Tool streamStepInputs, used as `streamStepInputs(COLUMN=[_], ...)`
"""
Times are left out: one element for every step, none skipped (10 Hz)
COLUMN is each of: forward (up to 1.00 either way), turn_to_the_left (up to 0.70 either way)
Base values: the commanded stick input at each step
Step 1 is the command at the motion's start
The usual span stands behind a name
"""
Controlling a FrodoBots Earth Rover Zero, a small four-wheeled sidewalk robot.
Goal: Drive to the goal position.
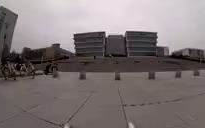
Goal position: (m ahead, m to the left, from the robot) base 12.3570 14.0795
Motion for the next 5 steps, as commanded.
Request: streamStepInputs(forward=[0.70, 0.70, 0.70, 0.70, 0.70], turn_to_the_left=[0.14, 0.03, 0.00, 0.00, 0.00])
